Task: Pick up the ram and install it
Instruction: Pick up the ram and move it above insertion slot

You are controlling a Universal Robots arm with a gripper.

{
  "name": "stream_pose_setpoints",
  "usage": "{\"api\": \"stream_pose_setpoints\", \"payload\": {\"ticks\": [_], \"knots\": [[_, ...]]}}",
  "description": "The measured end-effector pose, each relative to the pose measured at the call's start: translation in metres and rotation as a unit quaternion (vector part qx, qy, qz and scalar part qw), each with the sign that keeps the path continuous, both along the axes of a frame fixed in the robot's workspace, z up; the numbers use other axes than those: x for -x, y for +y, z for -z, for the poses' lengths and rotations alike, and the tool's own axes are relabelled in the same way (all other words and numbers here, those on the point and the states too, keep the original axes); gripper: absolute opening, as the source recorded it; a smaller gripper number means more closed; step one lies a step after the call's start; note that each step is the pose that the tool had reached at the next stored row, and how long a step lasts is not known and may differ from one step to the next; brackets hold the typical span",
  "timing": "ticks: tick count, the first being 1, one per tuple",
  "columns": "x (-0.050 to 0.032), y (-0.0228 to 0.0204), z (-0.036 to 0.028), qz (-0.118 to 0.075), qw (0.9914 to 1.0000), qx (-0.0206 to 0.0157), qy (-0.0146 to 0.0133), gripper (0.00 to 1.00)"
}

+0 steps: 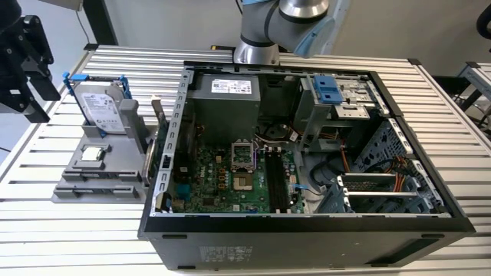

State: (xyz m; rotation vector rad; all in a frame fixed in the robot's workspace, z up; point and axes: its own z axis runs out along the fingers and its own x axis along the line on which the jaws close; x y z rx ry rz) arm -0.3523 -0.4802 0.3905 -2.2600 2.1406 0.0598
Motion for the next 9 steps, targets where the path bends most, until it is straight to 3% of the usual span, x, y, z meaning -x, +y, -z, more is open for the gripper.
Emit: {"api": "stream_pose_setpoints", "payload": {"ticks": [9], "knots": [[-0.0001, 0.0000, 0.0022, 0.000, 1.00000, 0.0000, 0.0000, 1.00]]}}
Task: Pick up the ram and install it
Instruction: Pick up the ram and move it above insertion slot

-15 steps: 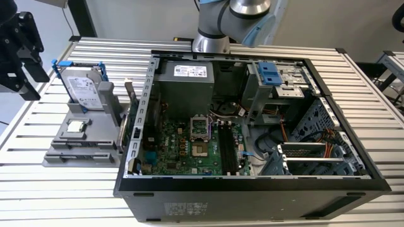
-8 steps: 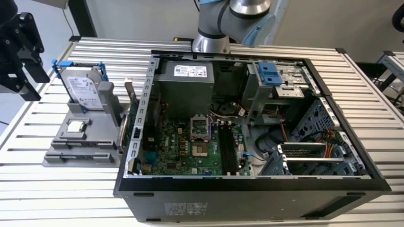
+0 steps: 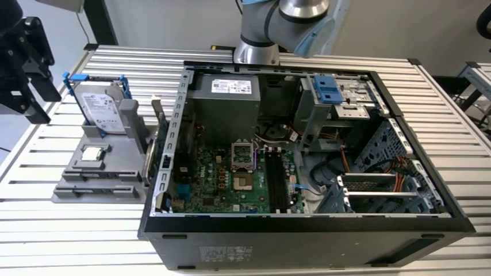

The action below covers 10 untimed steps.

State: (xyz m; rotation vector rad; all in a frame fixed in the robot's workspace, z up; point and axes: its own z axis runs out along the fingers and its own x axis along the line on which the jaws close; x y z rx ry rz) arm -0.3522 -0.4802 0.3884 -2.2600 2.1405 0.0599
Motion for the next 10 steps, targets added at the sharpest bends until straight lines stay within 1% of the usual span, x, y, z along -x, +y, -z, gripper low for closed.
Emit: {"api": "stream_pose_setpoints", "payload": {"ticks": [4, 8, 10], "knots": [[0.0000, 0.0000, 0.0032, 0.000, 1.00000, 0.0000, 0.0000, 1.00], [0.0000, 0.0000, 0.0082, 0.000, 1.00000, 0.0000, 0.0000, 1.00], [0.0000, 0.0000, 0.0110, 0.005, 0.99999, 0.0000, 0.0000, 1.00]]}}
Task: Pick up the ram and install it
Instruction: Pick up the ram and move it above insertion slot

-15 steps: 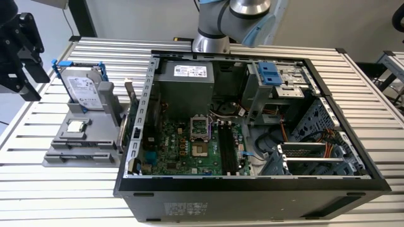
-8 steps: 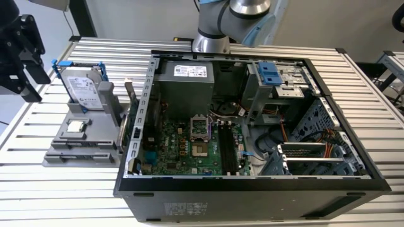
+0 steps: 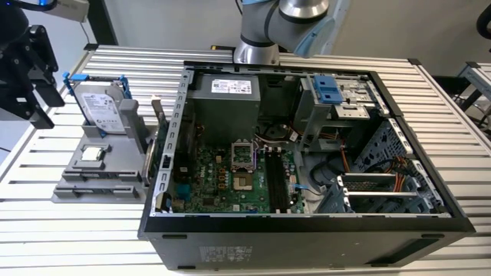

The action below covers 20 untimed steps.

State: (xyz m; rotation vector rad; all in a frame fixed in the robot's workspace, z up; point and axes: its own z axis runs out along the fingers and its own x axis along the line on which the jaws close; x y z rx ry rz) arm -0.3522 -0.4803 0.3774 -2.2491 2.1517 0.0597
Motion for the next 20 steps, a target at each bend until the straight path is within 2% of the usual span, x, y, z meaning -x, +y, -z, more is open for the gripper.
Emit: {"api": "stream_pose_setpoints", "payload": {"ticks": [4, 8, 20], "knots": [[0.0000, 0.0000, 0.0066, 0.029, 0.99957, 0.0000, 0.0000, 1.00], [0.0000, 0.0000, 0.0117, 0.047, 0.99888, 0.0000, 0.0000, 1.00], [0.0000, 0.0000, 0.0159, 0.051, 0.99872, 0.0000, -0.0001, 1.00]]}}
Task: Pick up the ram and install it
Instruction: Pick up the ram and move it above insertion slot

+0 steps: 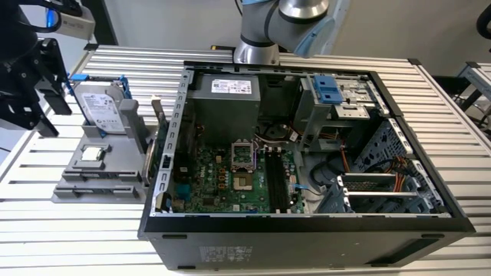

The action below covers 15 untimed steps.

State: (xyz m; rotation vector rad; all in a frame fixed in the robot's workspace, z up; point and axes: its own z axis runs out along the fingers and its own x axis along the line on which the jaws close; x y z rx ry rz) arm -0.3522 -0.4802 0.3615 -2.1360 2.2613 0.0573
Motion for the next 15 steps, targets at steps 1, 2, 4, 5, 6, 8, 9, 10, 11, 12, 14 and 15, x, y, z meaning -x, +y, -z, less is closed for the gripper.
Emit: {"api": "stream_pose_setpoints", "payload": {"ticks": [1, 2, 4, 5, 6, 8, 9, 10, 11, 12, 14, 15], "knots": [[-0.0001, -0.0001, 0.0008, 0.000, 1.00000, 0.0000, 0.0000, 1.00], [-0.0001, -0.0001, 0.0018, 0.000, 1.00000, 0.0000, 0.0000, 1.00], [-0.0001, -0.0001, 0.0036, 0.000, 1.00000, 0.0000, 0.0000, 1.00], [0.0000, 0.0000, 0.0047, 0.000, 1.00000, 0.0000, 0.0000, 1.00], [0.0000, 0.0000, 0.0058, 0.000, 1.00000, 0.0000, 0.0000, 1.00], [0.0000, 0.0000, 0.0083, 0.000, 1.00000, 0.0000, 0.0000, 1.00], [0.0000, 0.0000, 0.0095, 0.000, 1.00000, 0.0000, 0.0000, 1.00], [0.0000, 0.0000, 0.0109, 0.000, 1.00000, 0.0000, 0.0000, 1.00], [0.0000, 0.0000, 0.0121, 0.000, 1.00000, 0.0000, 0.0000, 1.00], [0.0000, 0.0000, 0.0134, 0.000, 1.00000, 0.0000, 0.0000, 1.00], [0.0000, 0.0000, 0.0160, 0.000, 1.00000, 0.0000, 0.0000, 1.00], [0.0000, 0.0000, 0.0173, 0.000, 1.00000, 0.0000, 0.0000, 1.00]]}}
